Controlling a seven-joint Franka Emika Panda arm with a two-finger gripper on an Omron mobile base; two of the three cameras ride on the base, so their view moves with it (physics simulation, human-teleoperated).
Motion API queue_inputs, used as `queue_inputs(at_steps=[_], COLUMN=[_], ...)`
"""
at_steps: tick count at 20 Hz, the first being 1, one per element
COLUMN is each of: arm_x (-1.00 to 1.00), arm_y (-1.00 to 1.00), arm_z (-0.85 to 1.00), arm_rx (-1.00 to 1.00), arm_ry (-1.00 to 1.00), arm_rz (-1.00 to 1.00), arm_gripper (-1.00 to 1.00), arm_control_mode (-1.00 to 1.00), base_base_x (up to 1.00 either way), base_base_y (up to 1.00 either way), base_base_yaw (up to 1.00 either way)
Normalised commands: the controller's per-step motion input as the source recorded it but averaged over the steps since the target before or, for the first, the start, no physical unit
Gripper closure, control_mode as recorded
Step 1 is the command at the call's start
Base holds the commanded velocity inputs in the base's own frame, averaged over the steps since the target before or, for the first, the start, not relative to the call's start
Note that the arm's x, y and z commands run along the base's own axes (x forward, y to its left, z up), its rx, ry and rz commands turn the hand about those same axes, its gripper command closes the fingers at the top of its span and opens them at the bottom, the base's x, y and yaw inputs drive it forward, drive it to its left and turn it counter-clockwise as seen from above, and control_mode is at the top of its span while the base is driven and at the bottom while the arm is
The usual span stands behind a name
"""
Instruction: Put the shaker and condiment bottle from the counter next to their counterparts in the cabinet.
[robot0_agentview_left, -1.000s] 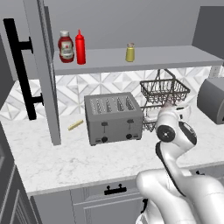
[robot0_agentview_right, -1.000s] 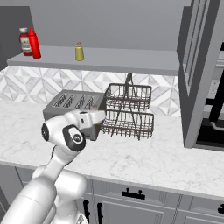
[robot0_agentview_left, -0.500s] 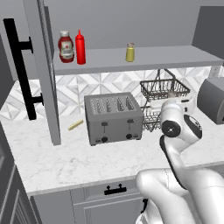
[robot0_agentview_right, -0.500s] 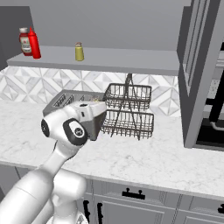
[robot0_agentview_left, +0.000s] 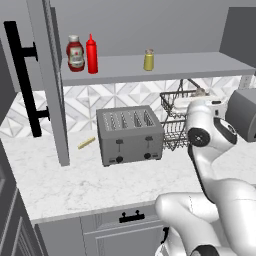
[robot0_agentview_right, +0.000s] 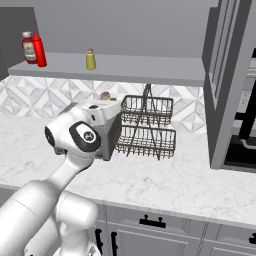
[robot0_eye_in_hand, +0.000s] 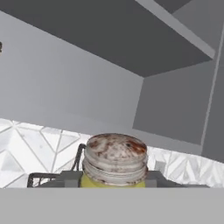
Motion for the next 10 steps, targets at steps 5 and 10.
queue_inputs(at_steps=[5, 10], arm_x=[-0.01, -0.21], arm_y=[0.02, 0.07], arm_z=[0.52, 0.47], arm_rx=[0.0, 0.0], arm_ry=[-0.12, -0.14], arm_rz=[0.01, 0.02], arm_gripper=[1.0, 1.0], arm_control_mode=[-1.0, -1.0], base_base_x=[0.0, 0.0], base_base_y=[0.0, 0.0], base_base_yaw=[0.0, 0.0])
